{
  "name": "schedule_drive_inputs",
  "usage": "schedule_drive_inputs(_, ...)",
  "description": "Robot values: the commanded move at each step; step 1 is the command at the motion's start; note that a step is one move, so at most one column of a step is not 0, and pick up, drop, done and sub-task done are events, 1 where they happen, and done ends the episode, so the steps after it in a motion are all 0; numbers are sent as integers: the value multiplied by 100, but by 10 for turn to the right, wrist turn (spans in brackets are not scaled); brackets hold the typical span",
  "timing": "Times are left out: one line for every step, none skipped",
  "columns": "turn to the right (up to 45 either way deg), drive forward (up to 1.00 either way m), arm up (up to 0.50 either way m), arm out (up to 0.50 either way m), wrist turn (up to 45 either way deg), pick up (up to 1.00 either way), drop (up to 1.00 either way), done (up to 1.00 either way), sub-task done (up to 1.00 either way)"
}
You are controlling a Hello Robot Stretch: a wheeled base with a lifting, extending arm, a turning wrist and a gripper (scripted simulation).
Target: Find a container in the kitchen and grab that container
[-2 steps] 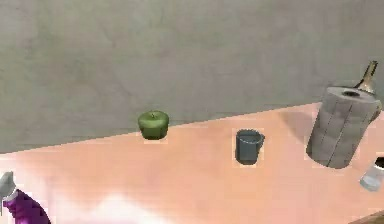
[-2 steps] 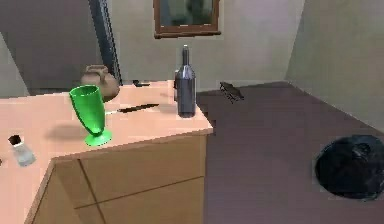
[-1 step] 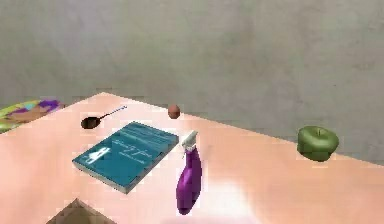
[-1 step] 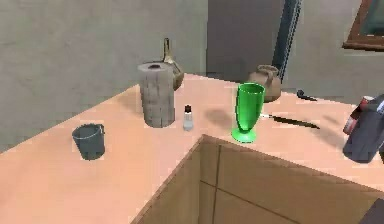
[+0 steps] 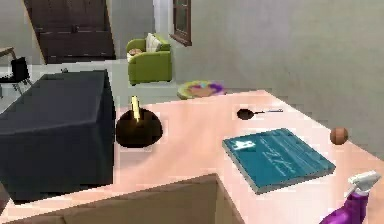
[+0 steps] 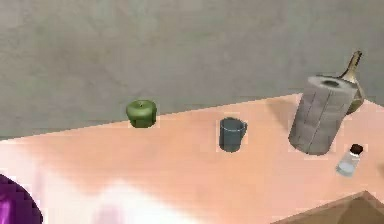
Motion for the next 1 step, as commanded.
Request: schedule_drive_inputs(-390, 0, 0, 0, 0, 0, 0, 0, 0)
